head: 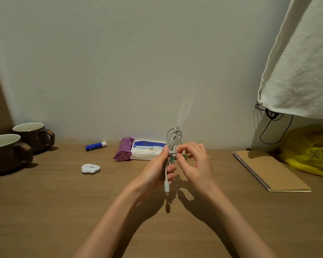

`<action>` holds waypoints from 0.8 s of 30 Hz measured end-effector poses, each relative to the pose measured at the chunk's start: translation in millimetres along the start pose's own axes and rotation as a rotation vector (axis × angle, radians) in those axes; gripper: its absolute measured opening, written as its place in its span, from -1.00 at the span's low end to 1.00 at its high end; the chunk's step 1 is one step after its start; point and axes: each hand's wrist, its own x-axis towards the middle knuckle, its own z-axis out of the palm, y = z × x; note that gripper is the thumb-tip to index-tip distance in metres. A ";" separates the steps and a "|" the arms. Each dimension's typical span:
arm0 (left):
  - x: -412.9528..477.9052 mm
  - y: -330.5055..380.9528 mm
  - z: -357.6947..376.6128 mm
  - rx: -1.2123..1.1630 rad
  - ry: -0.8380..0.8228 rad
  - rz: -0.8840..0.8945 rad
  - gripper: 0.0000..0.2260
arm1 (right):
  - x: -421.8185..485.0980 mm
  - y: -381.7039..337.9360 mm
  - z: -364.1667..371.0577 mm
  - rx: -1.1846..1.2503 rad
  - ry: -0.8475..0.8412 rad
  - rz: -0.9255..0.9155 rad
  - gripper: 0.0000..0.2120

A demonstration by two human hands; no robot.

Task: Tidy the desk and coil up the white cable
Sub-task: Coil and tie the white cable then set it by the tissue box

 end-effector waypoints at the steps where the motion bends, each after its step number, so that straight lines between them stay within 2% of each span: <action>1: -0.1 -0.5 0.3 0.011 0.002 0.004 -0.59 | -0.2 -0.1 1.0 0.020 -0.026 0.032 -0.89; 4: 0.1 -1.1 -0.5 0.014 0.006 0.006 -0.61 | 0.0 1.6 4.2 0.095 -0.025 0.138 -0.90; 6: 0.6 -0.8 -0.7 -0.006 0.009 0.003 -0.62 | 0.7 0.3 2.9 0.209 0.043 0.222 -0.95; 8: 1.5 -1.7 0.4 -0.017 0.026 0.008 -0.63 | 0.6 -2.5 -0.1 0.278 0.116 0.232 -0.93; 16: 6.1 -7.6 1.5 -0.152 0.095 -0.033 -0.67 | -5.0 1.5 -3.2 -0.163 0.165 -0.190 -0.81; 20: 5.8 -7.1 0.3 -0.127 0.112 -0.040 -0.65 | -5.4 3.0 -2.2 -0.239 0.148 -0.256 -0.77; 24: 2.0 -3.7 0.9 -0.083 0.073 -0.055 -0.68 | -3.4 7.1 -4.9 -0.222 0.142 -0.240 -0.81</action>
